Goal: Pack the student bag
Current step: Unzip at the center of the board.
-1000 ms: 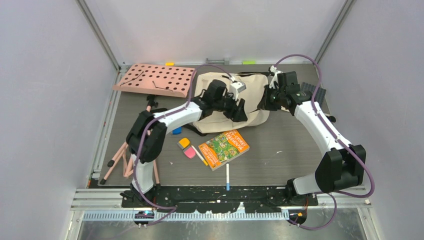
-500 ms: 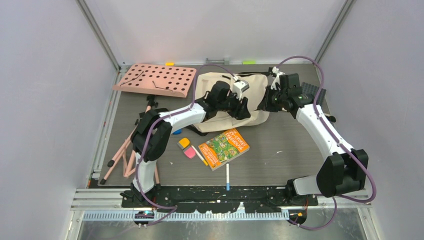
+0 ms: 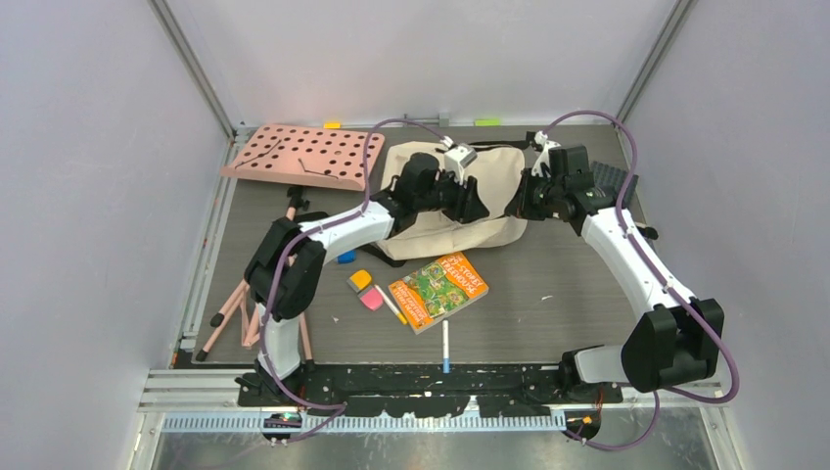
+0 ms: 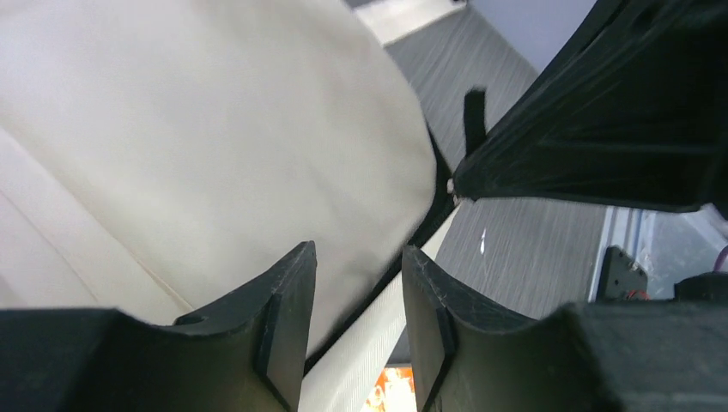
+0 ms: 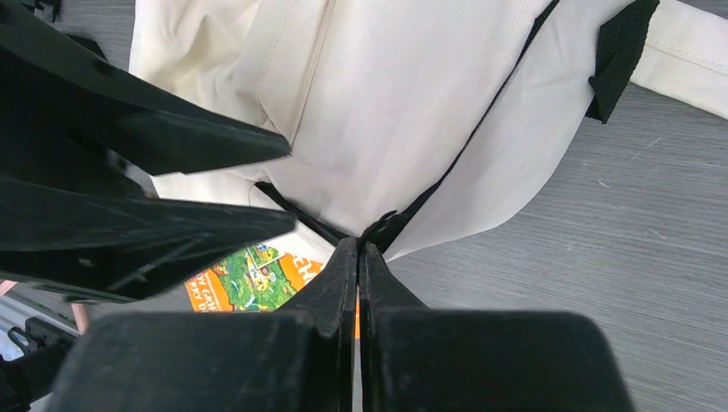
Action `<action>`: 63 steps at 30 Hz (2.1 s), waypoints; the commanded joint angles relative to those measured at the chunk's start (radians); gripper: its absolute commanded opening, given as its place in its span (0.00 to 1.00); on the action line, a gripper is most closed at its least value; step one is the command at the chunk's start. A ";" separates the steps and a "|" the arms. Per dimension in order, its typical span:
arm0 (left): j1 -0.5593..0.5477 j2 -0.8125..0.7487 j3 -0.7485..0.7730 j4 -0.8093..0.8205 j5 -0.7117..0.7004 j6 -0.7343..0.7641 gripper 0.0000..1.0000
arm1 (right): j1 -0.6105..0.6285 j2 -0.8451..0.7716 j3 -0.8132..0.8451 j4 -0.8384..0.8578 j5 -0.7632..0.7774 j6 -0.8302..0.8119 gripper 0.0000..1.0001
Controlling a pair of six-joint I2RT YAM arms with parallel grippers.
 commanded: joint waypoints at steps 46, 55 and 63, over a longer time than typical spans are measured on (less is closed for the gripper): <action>-0.058 0.058 -0.096 -0.152 0.049 0.199 0.37 | -0.020 0.055 0.078 0.018 0.309 -0.025 0.01; -0.056 0.077 -0.188 -0.210 -0.013 0.241 0.34 | -0.048 0.151 0.094 0.143 0.329 -0.015 0.01; -0.055 0.061 -0.283 -0.176 -0.040 0.198 0.32 | -0.083 0.337 0.237 0.203 0.294 -0.035 0.01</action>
